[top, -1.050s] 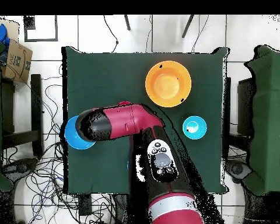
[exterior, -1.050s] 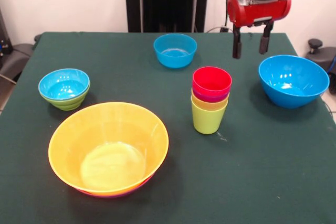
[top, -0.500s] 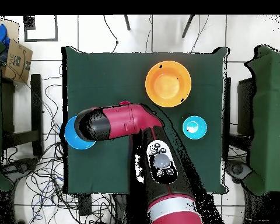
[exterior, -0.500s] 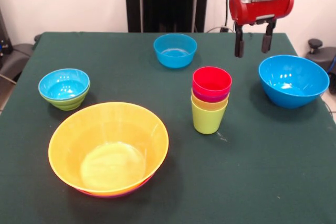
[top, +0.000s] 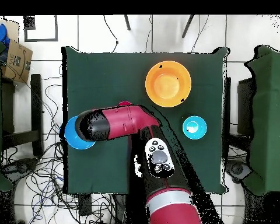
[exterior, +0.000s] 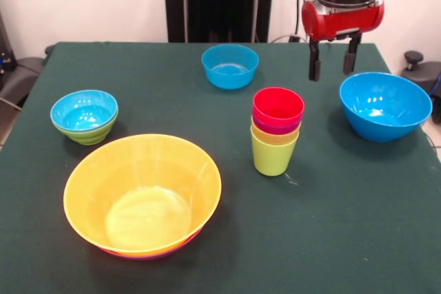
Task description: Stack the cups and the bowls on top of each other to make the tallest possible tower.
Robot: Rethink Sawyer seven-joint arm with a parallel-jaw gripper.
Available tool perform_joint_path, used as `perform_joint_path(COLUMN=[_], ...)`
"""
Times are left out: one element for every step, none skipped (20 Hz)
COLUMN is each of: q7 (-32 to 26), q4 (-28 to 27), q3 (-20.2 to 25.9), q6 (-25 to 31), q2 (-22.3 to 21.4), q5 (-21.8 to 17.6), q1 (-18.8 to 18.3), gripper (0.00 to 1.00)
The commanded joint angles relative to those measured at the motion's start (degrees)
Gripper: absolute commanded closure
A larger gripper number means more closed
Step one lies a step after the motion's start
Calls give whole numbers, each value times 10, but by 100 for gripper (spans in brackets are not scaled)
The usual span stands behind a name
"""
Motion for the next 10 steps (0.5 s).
perform_joint_path(q7=[76, 76, 77, 78, 81, 85, 88, 90, 91, 92], q4=[3, 4, 7, 11, 12, 13, 15, 17, 22, 25], q3=[13, 14, 18, 21, 20, 18, 19, 18, 21, 22], q6=[-4, -5, -5, -6, -4, -3, -3, -4, -8, -14], q2=[38, 37, 38, 38, 36, 34, 33, 32, 33, 34], q5=[17, 19, 24, 28, 32, 34, 38, 41, 48, 51], q1=[11, 11, 10, 8, 10, 14, 15, 17, 16, 16], gripper=[0, 0, 0, 0, 0, 0, 0, 0, 0, 0])
